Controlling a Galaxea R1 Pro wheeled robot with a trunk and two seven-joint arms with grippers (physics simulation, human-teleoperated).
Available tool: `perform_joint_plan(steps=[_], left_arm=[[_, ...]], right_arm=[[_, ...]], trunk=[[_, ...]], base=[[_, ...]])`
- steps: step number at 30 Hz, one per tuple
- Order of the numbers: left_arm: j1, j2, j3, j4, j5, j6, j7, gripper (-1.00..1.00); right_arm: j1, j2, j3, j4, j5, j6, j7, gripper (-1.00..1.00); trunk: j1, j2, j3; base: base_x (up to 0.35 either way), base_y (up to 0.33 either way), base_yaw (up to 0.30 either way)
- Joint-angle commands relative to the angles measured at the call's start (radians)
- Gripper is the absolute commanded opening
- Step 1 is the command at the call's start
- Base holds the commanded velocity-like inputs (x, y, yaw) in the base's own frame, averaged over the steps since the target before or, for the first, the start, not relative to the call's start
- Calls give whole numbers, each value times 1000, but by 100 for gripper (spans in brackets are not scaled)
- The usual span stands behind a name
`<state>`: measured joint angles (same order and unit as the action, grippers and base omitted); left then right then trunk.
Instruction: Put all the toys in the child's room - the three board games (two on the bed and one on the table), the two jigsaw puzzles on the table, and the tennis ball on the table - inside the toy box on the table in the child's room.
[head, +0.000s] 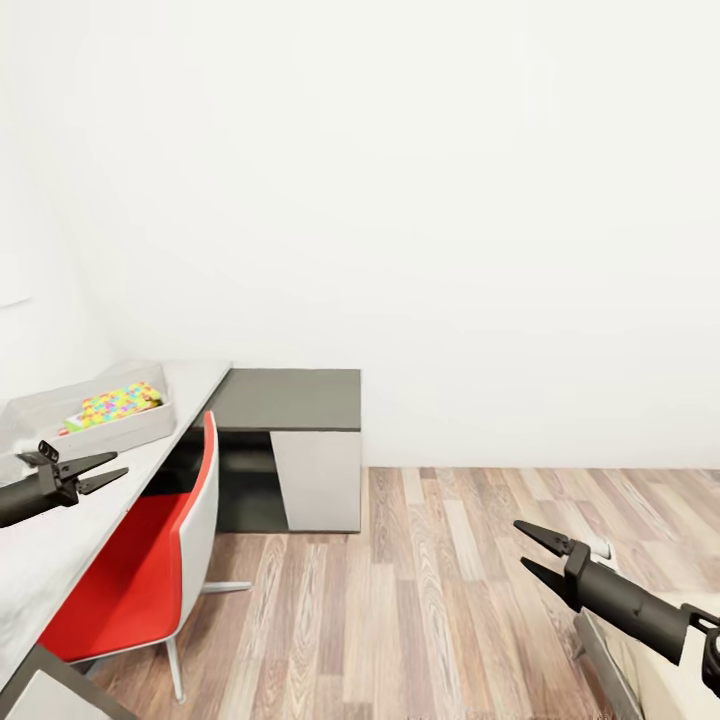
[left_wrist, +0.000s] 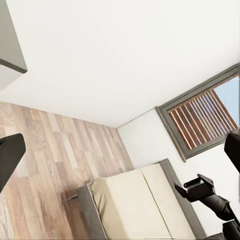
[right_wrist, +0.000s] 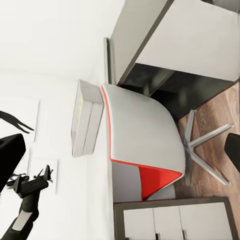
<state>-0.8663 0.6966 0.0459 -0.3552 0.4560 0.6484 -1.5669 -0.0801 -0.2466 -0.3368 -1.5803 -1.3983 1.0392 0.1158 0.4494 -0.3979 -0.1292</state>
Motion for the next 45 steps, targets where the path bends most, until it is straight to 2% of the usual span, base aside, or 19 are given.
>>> perform_joint_plan(steps=[1,4,6,8,11,27,32,38,45], left_arm=[[0,1,-1,0,0,12,-4,100],[0,1,-2,-1,0,14,-4,100],[0,0,-3,-2,0,15,-4,100],[0,1,-3,-2,0,16,-4,100],[0,1,-3,-2,0,15,-4,100],[0,1,-1,-2,0,16,-4,100],[-1,-1,2,-6,-2,43,-4,100],[-1,-11,0,-54,-6,68,-4,100],[0,-3,1,-66,0,61,-4,100]], right_arm=[[-2,1,-1,0,11,4,10,100],[-5,4,0,0,20,-12,10,100],[-6,5,2,0,38,-23,10,100],[-7,6,12,0,76,-34,11,100],[-8,6,16,0,90,-37,11,100],[-9,7,20,0,99,-40,13,100],[-9,7,21,0,101,-41,12,100],[-9,7,23,0,103,-63,12,100],[-9,7,24,0,138,-89,12,100]], trunk=[[1,-2,-2],[1,-2,-2],[1,-2,-2],[1,-2,-2],[1,-2,-2],[1,-2,-2],[1,-2,-2],[1,-2,-2],[1,-2,-2]], base=[[0,0,-286],[0,0,-235],[0,0,-107],[0,0,-40],[0,0,-19],[0,0,-2],[0,0,0],[0,0,0],[-6,0,0]])
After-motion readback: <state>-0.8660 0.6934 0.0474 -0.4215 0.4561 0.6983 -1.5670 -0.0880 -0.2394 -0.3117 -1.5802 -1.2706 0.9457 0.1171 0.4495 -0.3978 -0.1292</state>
